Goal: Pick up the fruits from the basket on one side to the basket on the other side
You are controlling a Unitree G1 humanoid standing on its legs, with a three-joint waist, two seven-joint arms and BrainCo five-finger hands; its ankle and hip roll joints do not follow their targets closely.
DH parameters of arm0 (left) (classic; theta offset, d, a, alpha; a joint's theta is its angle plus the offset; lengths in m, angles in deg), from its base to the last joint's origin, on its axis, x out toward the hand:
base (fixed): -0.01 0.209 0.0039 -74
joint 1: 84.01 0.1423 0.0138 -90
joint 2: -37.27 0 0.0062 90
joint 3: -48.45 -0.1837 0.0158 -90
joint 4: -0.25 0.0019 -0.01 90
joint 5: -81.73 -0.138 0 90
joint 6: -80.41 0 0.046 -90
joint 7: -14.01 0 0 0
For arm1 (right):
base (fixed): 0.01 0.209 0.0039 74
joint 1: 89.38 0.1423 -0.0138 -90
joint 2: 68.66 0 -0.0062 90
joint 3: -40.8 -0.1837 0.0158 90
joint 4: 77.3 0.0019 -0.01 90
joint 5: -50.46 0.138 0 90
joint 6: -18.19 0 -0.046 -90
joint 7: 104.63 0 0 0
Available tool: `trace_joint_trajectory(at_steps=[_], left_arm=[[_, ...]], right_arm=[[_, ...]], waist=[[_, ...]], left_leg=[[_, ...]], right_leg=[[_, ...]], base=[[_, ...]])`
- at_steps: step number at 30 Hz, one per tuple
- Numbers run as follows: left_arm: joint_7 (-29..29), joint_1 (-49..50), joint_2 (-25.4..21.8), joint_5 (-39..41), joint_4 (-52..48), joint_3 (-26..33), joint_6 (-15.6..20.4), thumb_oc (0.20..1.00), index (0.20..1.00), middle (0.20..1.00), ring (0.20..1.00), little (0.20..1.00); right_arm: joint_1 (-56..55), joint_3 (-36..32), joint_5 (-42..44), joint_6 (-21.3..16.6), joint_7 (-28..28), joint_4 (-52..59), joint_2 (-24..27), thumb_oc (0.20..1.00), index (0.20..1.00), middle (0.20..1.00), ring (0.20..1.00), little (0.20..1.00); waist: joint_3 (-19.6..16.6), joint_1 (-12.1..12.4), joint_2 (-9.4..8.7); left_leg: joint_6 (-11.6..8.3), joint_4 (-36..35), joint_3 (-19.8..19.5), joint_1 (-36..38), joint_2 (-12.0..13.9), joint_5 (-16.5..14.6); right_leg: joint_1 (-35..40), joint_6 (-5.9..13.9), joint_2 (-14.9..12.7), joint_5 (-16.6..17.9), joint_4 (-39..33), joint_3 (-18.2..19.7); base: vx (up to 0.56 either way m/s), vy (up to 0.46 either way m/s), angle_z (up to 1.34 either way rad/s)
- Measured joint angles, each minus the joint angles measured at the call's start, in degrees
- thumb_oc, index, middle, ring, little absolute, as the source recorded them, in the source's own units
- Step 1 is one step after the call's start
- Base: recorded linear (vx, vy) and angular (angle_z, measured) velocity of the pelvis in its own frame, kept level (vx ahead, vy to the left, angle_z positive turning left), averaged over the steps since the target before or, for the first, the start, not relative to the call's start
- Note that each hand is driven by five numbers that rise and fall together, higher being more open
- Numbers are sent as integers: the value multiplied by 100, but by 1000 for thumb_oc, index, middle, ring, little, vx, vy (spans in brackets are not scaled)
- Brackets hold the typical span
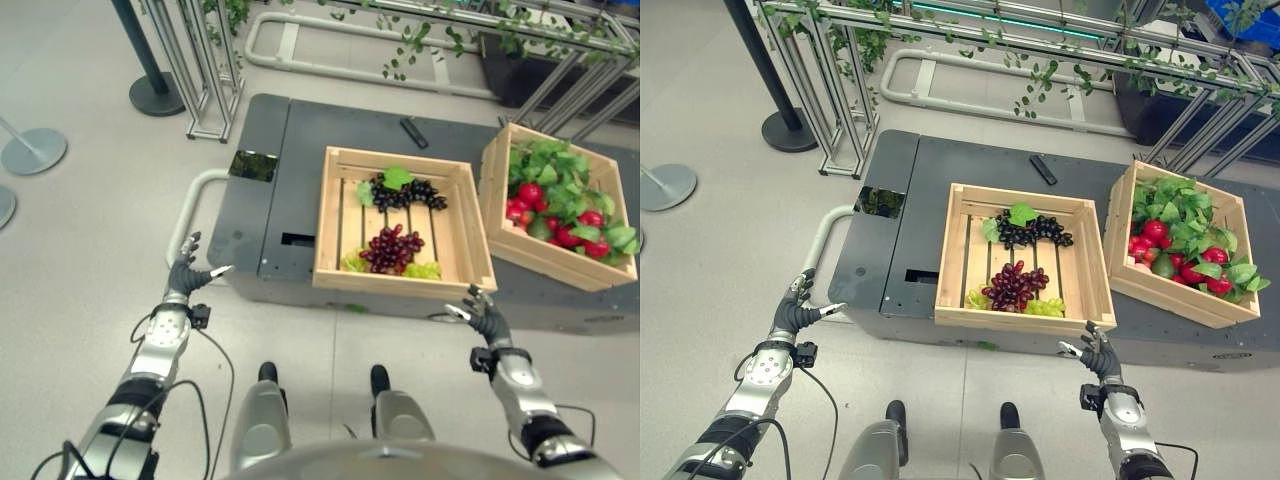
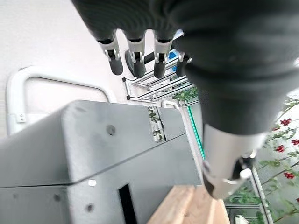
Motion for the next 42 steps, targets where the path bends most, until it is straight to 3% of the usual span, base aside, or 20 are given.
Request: trace_joint_trajectory(at_steps=[2, 5, 8, 10, 12, 14, 23, 28, 35, 41, 42], left_arm=[[-20, 71, -17, -38, 4, 11, 0, 1000, 1000, 1000, 1000, 1000], [-68, 287, -21, -48, 4, 61, -12, 1000, 1000, 1000, 1000, 1000], [-142, 459, -22, -59, -15, 61, -13, 1000, 1000, 1000, 1000, 1000], [-140, 548, -3, -76, -13, 78, -14, 1000, 1000, 1000, 1000, 1000], [-143, 583, 70, -113, -2, 195, -14, 1000, 1000, 1000, 1000, 1000], [-141, 570, 74, -142, -1, 246, -13, 1000, 1000, 1000, 1000, 1000], [-181, 559, 205, -250, -3, 231, -14, 1000, 1000, 1000, 1000, 1000], [-190, 534, 226, -250, 0, 226, -16, 1000, 1000, 1000, 1000, 1000], [-192, 482, 199, -232, 46, 128, -16, 1000, 1000, 1000, 1000, 1000], [-255, 413, 158, -214, 70, -1, -25, 1000, 1000, 1000, 1000, 1000], [-282, 442, 155, -202, 87, -22, -24, 1000, 1000, 1000, 1000, 1000]], right_arm=[[34, 63, -2, 19, 25, 119, -30, 1000, 1000, 1000, 1000, 1000], [42, 65, -4, 31, 90, 242, -92, 1000, 1000, 1000, 1000, 1000], [-106, 72, -6, 48, 152, 231, -111, 1000, 1000, 1000, 1000, 1000], [-129, 71, -9, 69, 145, 217, -108, 1000, 1000, 1000, 1000, 1000], [-97, 95, -15, 68, 144, 226, -112, 1000, 1000, 1000, 1000, 1000], [-81, 121, -24, 69, 144, 241, -112, 1000, 1000, 1000, 1000, 1000], [-106, 237, -212, 81, 200, 611, 85, 1000, 1000, 1000, 1000, 1000], [30, 411, -477, 117, 264, 713, 493, 1000, 1000, 1000, 1000, 1000], [708, 812, -479, 232, 385, 1175, 1505, 1000, 1000, 1000, 1000, 1000], [1924, 1194, -537, 242, 568, 1363, 2525, 1000, 1000, 1000, 1000, 1000], [2433, 1637, -649, 245, 614, 1376, 2936, 1000, 1000, 1000, 1000, 1000]], waist=[[12, 15, -44], [24, 58, -78], [-8, 102, -140], [-60, 191, -213], [-78, 184, -210], [-81, 169, -216], [-162, 46, -69], [-203, 66, 17], [-72, 164, 155], [609, 211, 210], [768, 238, 202]], left_leg=[[131, -22, 162, -43, -17, 45], [265, -66, 400, 3, 38, 42], [374, -379, 595, 213, 26, 181], [393, -697, 854, 381, -2, 316], [372, -856, 892, 450, -66, 377], [338, -894, 904, 434, -79, 422], [-35, -1257, 544, 547, 108, 737], [-109, -1670, 412, 612, 129, 1024], [-181, -1855, 210, 291, 159, 1240], [-193, -1875, 96, 29, 177, 1375], [-190, -1873, 67, -42, 168, 1413]], right_leg=[[-215, -3, -51, 318, 20, -29], [-330, 52, -24, 749, -15, -434], [-288, 431, 274, 506, 99, -608], [-135, 468, 308, 369, -223, -928], [107, 522, 354, 289, -547, -841], [157, 529, 356, 270, -699, -664], [320, 263, 680, -12, -808, -740], [304, 192, 758, -2, -902, -841], [25, 145, 868, 28, -972, -989], [-172, 102, 891, 65, -945, -1129], [-232, 101, 903, 75, -941, -1133]], base=[[-32, 273, -30], [-12, 246, -55], [-54, 108, -33], [-13, -18, -39], [-5, -34, -17], [0, -88, -7], [33, -83, 14], [-16, -104, 13], [-19, -57, 13], [-34, -44, 13], [-33, -29, 6]])
